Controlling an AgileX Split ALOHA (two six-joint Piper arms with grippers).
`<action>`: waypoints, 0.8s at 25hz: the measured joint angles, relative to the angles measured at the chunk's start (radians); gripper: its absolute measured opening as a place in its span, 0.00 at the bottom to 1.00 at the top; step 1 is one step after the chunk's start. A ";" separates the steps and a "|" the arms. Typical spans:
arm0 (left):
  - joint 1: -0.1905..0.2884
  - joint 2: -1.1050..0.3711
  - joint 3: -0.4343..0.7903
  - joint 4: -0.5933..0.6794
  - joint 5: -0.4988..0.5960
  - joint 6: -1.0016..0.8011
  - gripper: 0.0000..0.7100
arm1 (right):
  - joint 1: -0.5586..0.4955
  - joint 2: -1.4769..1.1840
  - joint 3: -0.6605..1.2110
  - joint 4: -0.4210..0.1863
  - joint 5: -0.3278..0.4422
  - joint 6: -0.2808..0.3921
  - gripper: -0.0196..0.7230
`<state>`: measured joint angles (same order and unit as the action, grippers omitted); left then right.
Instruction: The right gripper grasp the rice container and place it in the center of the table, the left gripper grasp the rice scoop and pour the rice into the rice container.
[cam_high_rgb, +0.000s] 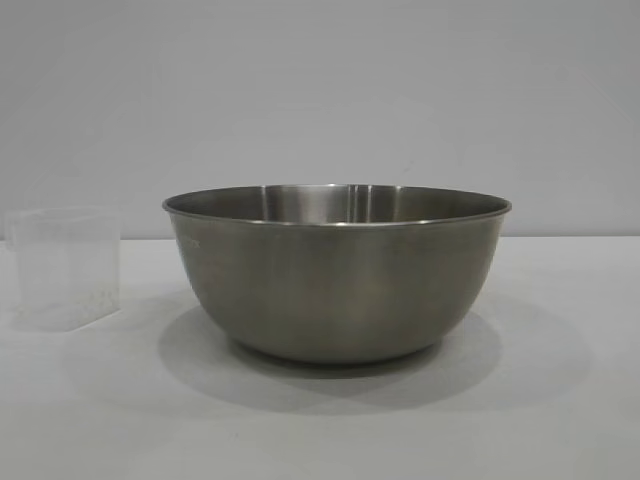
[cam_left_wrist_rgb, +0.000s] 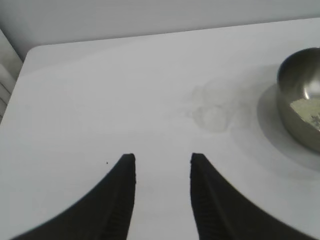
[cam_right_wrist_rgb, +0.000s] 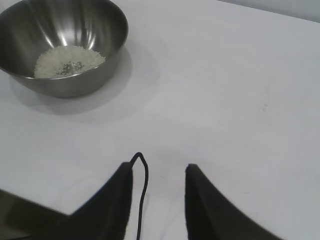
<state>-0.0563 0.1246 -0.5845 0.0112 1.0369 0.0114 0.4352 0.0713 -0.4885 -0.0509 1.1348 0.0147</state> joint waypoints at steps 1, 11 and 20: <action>0.000 -0.025 0.000 -0.002 0.032 0.000 0.31 | 0.000 0.000 0.000 0.000 0.000 0.000 0.35; 0.000 -0.142 0.091 -0.002 0.107 0.000 0.31 | 0.000 0.000 0.000 0.000 0.000 0.000 0.35; 0.000 -0.142 0.100 0.002 0.095 0.000 0.31 | 0.000 0.000 0.000 0.000 0.000 0.000 0.35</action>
<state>-0.0563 -0.0174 -0.4843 0.0130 1.1321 0.0114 0.4352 0.0713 -0.4885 -0.0509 1.1348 0.0147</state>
